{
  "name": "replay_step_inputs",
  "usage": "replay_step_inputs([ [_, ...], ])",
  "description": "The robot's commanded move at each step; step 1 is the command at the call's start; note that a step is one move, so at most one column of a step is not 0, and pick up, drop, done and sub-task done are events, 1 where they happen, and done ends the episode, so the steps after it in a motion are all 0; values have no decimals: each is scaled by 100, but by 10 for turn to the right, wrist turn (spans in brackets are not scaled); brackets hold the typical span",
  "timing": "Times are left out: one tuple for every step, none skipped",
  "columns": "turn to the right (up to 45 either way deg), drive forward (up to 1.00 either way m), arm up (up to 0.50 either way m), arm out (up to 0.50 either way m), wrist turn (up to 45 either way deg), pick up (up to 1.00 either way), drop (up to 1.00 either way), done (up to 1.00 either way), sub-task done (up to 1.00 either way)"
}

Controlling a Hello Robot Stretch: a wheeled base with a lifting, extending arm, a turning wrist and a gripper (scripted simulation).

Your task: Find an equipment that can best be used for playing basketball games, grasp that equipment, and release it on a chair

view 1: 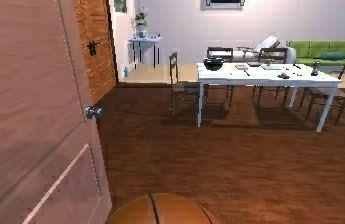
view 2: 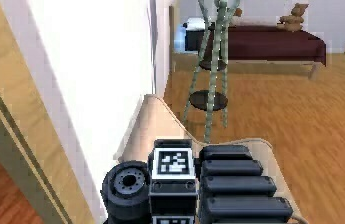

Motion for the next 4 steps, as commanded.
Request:
replay_step_inputs([
  [30,0,0,0,0,0,0,0,0],
  [0,30,0,0,0,0,0,0,0],
  [0,45,0,0,0,0,0,0,0],
  [420,0,0,0,0,0,0,0,0],
])
